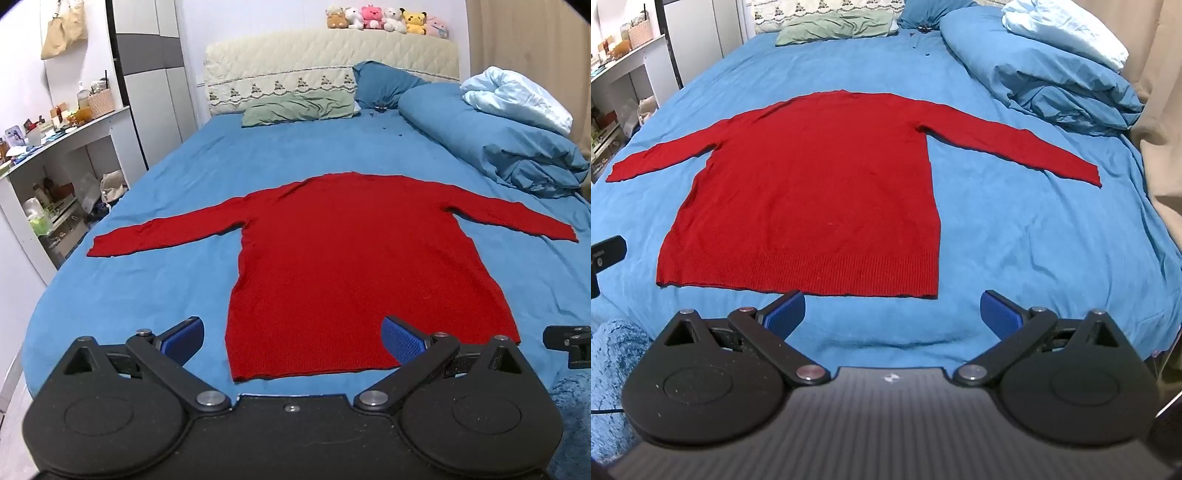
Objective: Fold small clothes
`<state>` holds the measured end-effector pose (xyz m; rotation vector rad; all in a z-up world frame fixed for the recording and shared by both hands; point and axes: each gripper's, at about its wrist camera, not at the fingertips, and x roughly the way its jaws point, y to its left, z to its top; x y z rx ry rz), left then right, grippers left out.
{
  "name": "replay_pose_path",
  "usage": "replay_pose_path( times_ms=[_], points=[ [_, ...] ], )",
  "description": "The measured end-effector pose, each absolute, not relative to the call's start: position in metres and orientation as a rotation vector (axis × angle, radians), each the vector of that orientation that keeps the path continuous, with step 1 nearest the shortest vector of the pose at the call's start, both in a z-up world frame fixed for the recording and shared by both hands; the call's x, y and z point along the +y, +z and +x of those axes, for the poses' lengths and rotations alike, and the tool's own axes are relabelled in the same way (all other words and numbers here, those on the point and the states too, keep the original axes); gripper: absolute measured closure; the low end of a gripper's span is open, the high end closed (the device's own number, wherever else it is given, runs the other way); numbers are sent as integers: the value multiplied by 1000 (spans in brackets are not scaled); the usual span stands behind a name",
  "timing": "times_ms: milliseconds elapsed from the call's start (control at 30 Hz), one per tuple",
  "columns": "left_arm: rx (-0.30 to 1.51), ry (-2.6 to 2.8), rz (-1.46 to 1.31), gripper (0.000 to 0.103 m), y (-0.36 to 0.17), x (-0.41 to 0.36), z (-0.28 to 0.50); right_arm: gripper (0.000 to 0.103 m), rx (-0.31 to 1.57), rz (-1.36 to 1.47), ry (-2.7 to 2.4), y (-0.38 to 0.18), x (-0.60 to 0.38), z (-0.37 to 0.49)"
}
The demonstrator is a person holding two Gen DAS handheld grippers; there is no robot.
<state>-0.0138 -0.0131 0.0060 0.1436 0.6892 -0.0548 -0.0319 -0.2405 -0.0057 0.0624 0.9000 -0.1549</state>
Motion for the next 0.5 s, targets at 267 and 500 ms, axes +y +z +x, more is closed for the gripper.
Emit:
replay_pose_path(
  times_ms=[267,500],
  points=[
    [713,-79,109,0,6,-6,-7,0,897,65,-151,-5,-240,-33],
    [717,-82,101,0,7,-6,-7,0,893,66,-143,-5,-241,-33]
  ],
)
